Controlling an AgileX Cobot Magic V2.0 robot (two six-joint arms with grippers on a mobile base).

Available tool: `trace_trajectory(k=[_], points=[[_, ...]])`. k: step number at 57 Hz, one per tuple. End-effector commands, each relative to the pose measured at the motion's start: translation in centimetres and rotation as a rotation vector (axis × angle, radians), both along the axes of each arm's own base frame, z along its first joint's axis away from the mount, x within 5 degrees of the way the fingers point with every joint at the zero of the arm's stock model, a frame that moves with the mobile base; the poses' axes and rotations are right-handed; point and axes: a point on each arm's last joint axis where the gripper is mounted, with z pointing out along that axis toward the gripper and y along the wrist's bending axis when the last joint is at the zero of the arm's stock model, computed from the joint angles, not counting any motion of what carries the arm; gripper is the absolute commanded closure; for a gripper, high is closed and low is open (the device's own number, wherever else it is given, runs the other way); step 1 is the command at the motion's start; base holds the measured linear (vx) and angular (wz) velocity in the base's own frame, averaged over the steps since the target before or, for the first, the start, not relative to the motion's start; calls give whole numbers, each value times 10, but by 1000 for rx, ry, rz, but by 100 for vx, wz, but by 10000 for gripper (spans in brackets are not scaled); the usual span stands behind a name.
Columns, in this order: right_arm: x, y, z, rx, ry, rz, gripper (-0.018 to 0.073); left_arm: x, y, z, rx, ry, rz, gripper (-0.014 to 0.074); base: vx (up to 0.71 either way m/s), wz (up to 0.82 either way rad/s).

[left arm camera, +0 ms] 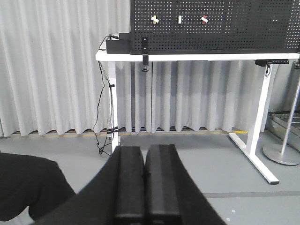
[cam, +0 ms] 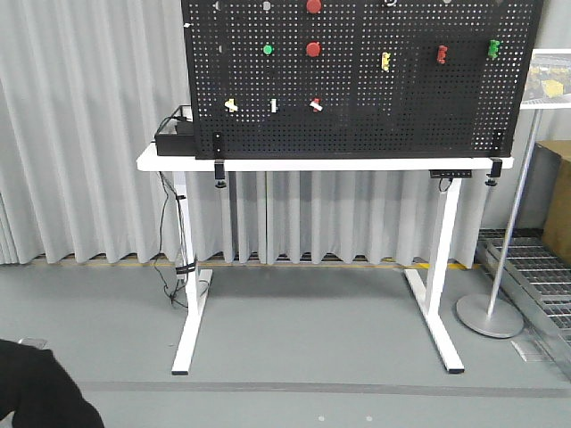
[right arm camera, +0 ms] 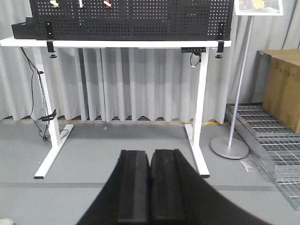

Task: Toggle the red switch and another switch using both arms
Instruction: 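Drive the base forward toward the black pegboard on the table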

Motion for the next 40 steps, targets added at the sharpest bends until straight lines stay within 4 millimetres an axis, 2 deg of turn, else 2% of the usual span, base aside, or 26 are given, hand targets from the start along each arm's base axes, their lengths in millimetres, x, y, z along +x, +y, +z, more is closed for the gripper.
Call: trace_trajectory(k=[1, 40], points=[[0, 0, 7, -16, -92, 4, 566, -1, 0, 2, -18, -78, -3, 594, 0, 0], [0, 0, 7, -16, -92, 4, 566, -1, 0, 2, -18, -78, -3, 594, 0, -1]])
